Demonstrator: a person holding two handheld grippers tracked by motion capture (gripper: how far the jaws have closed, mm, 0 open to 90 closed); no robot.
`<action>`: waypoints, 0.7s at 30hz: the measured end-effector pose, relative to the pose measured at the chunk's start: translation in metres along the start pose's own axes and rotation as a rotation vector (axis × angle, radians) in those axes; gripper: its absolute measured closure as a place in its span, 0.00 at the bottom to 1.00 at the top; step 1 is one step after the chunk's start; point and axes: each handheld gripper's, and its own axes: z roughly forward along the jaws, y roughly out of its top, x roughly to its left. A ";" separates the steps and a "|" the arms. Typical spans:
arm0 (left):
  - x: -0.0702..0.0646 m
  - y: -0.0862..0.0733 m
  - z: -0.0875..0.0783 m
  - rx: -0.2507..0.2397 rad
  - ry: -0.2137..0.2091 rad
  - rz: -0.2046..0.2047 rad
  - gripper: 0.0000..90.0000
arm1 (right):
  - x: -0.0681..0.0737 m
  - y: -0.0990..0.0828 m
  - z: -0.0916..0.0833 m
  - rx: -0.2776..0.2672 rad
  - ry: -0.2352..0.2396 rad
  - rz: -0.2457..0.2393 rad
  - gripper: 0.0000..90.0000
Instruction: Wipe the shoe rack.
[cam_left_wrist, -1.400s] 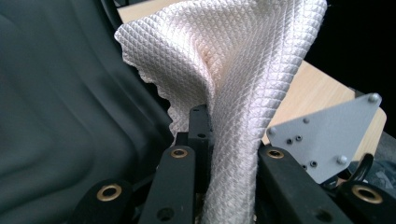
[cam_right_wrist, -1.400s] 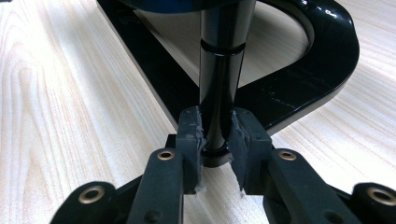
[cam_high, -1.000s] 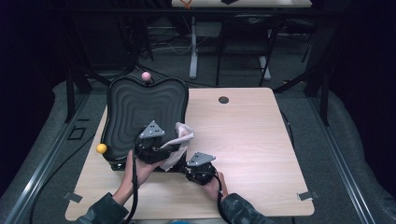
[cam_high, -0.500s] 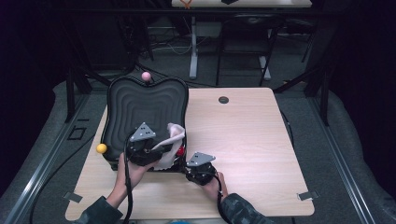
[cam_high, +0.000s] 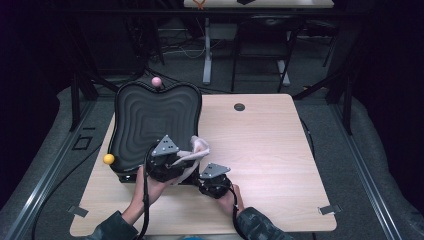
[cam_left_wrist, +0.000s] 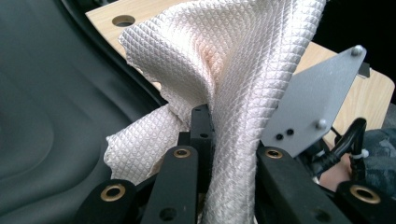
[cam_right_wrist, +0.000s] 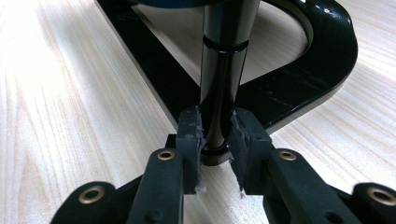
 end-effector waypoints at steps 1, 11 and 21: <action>0.001 -0.002 -0.001 0.005 0.003 -0.001 0.92 | 0.000 0.000 0.000 -0.005 0.000 0.003 0.82; 0.018 -0.025 -0.015 0.042 0.073 -0.046 0.91 | -0.003 0.001 0.000 0.019 0.015 0.010 0.79; 0.030 -0.043 -0.027 0.035 0.097 -0.080 0.88 | -0.008 0.007 -0.014 0.118 0.017 0.124 0.41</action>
